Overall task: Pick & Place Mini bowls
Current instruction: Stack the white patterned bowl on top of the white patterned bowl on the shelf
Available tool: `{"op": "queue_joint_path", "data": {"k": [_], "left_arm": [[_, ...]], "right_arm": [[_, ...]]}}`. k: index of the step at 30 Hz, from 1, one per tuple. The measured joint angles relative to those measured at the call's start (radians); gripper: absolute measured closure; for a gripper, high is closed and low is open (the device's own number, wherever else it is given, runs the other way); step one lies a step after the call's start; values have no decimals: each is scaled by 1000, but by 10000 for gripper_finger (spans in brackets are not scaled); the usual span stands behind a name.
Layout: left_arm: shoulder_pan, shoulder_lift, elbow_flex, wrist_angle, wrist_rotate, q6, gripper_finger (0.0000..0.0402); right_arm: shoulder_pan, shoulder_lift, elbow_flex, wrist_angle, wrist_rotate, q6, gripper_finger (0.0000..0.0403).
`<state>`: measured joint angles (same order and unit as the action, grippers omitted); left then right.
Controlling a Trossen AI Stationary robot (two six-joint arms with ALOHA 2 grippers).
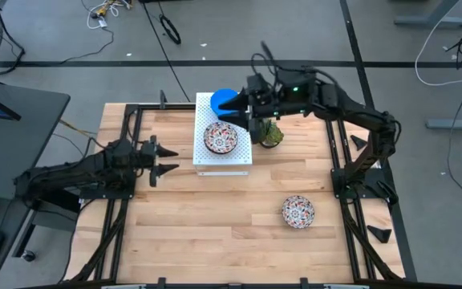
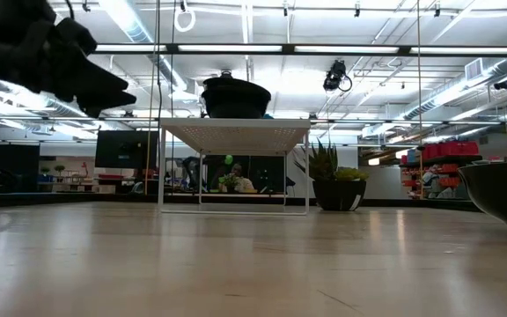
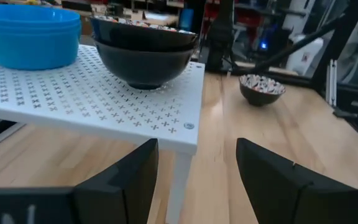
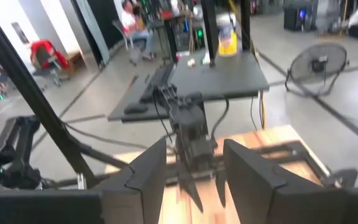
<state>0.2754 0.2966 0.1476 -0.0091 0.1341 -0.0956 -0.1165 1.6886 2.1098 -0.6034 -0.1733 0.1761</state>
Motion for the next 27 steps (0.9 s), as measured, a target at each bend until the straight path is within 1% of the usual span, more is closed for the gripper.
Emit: {"op": "queue_joint_path", "data": {"k": [5,10,20,27], "left_arm": [[0,-80,-89,52,-1,-21,181],[0,-145,-135,65,-1,-25,181],[0,-272,-137,48,-17,9,181],[0,-278,-137,36,-42,28,181]], "right_arm": [[0,33,0,-41,0,0,240],[0,51,0,-45,0,-1,240],[0,61,0,-48,0,-1,240],[1,61,0,-48,0,-1,240]]}}
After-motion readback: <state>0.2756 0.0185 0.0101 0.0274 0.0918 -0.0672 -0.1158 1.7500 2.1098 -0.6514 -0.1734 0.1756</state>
